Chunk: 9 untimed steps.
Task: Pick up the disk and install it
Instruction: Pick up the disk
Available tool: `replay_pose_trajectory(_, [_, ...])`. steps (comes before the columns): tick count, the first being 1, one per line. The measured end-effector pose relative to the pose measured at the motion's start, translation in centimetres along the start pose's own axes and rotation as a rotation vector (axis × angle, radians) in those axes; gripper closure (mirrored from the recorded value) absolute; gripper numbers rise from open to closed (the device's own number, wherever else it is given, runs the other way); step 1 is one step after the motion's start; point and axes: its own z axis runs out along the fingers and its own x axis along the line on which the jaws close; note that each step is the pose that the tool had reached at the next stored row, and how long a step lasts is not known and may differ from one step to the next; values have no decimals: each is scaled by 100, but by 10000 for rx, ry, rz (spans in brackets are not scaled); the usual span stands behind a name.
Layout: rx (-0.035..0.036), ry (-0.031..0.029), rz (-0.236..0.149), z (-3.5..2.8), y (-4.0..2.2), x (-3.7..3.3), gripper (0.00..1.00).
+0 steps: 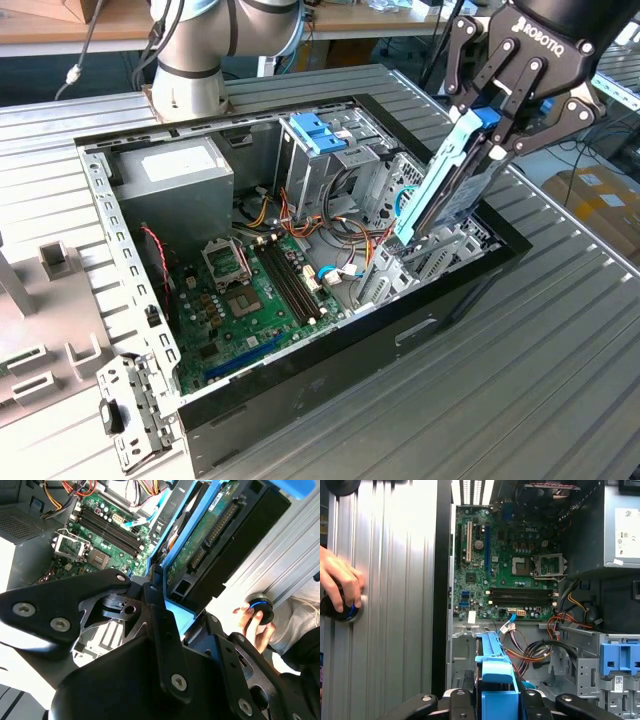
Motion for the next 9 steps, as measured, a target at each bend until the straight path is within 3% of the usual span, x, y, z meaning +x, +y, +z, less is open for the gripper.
replay_pose_trajectory(9, [0, -1, 0, -1, -114, 7, 63])
